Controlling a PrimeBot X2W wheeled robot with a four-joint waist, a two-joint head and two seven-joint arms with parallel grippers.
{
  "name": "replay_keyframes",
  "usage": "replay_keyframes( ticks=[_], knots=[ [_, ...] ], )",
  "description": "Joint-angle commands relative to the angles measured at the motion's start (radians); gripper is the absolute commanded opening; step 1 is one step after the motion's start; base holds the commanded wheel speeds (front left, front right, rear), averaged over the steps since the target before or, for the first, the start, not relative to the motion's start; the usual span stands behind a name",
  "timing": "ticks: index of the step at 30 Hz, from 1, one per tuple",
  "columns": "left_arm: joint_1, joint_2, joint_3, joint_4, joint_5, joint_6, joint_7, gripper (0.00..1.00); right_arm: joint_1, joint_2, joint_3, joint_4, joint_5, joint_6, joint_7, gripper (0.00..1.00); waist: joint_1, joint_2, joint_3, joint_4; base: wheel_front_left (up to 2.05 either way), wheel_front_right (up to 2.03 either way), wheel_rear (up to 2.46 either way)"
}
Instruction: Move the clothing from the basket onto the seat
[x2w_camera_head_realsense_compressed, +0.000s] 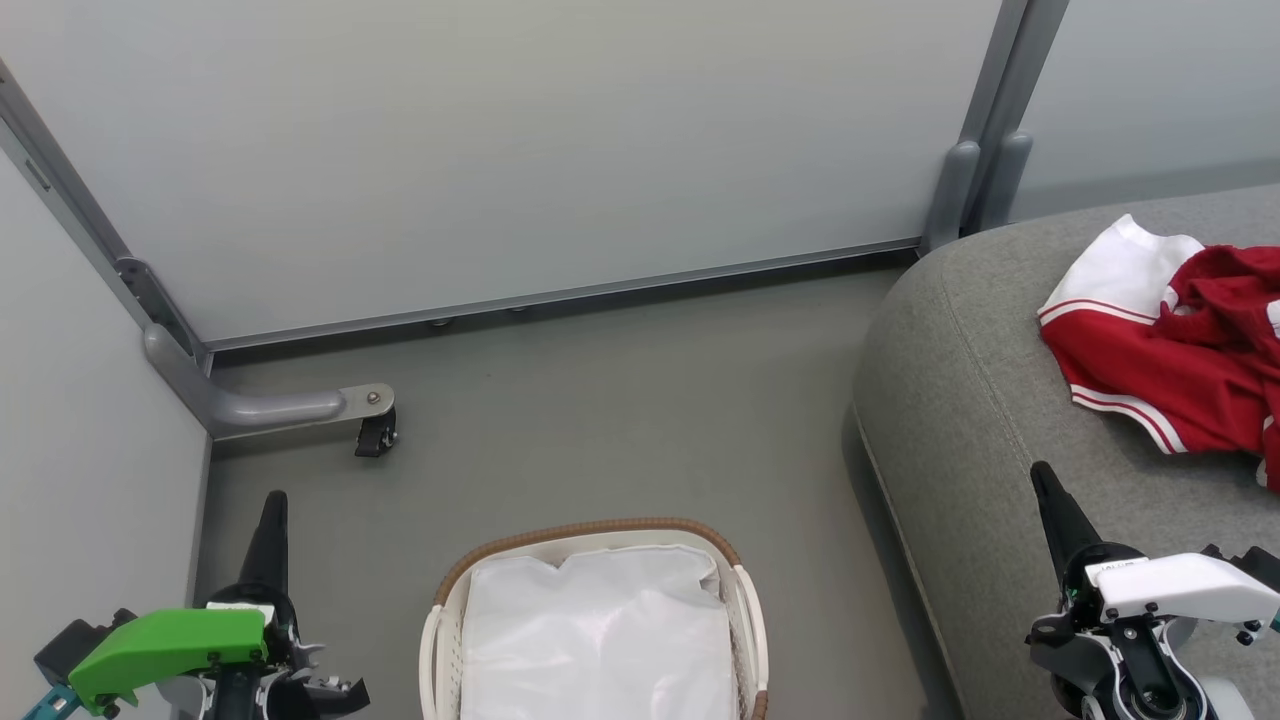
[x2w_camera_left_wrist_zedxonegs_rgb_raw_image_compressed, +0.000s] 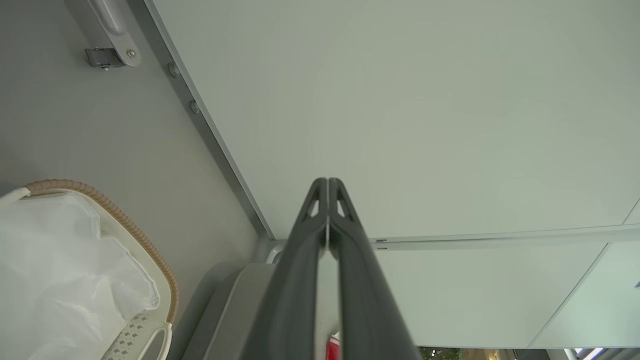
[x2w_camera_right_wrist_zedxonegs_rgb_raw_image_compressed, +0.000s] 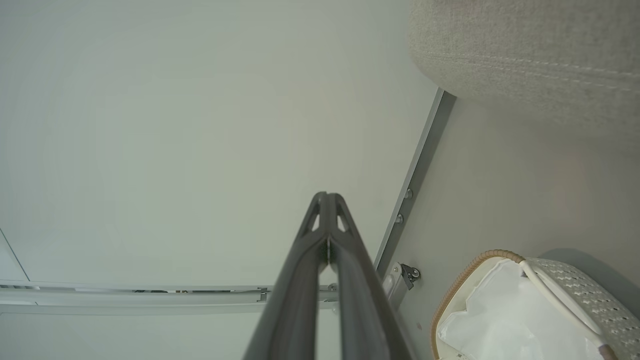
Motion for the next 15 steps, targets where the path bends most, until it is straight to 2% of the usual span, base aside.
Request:
replay_keyframes(
  ticks=[1,15],
  knots=[
    [-0.02,0.007,0.006,-0.008,-0.024,-0.003,0.006,0.0,-0.011,-0.006,-0.005,-0.009,0.022,0.0,0.008,0.0,0.0,0.0,0.0,0.0,0.0,0.0,0.0],
    [-0.032,0.008,0.012,-0.021,-0.112,-0.003,0.032,0.0,-0.011,-0.007,-0.018,-0.022,0.115,0.0,0.032,0.0,0.0,0.0,0.002,0.004,0.0,0.0,0.0]
  ],
)
